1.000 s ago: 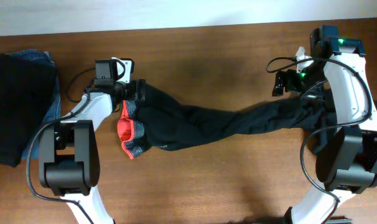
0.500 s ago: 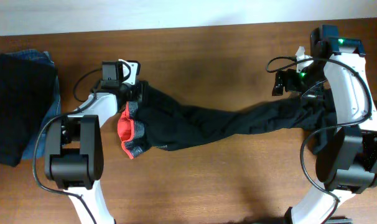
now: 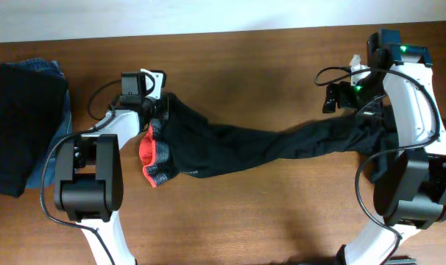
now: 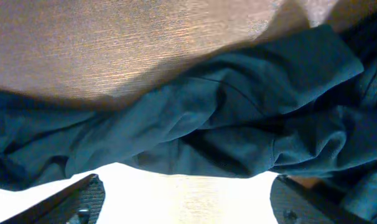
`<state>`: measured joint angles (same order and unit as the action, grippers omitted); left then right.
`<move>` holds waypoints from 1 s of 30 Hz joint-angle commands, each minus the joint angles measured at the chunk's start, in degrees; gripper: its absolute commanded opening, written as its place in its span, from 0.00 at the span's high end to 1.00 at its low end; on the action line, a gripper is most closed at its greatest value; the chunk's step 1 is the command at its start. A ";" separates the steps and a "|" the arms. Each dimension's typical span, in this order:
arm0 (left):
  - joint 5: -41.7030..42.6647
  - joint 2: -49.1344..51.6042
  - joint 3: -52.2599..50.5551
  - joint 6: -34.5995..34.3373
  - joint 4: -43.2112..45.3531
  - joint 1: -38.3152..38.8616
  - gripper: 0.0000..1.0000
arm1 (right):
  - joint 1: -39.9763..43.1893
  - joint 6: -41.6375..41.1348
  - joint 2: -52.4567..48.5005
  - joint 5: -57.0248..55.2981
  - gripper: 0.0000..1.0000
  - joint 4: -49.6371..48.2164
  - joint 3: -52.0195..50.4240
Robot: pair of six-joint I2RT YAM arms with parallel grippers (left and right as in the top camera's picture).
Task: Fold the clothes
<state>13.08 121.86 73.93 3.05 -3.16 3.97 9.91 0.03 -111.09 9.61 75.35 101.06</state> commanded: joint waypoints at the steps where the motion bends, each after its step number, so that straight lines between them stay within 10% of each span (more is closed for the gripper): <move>1: 0.68 1.64 2.49 0.00 -1.25 -0.04 0.95 | -0.52 0.20 -0.20 0.26 0.13 -0.35 -0.57; 19: 0.61 -8.70 33.64 1.79 -32.89 0.00 0.99 | -0.59 1.90 -0.20 8.55 0.13 -3.10 -0.57; 30: 0.66 -19.67 37.62 1.79 -35.32 0.07 1.00 | -4.15 7.69 -0.20 11.21 0.14 -5.81 -0.57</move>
<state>13.10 105.75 110.10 3.90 -38.30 4.03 7.49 6.02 -111.09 19.31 70.94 101.01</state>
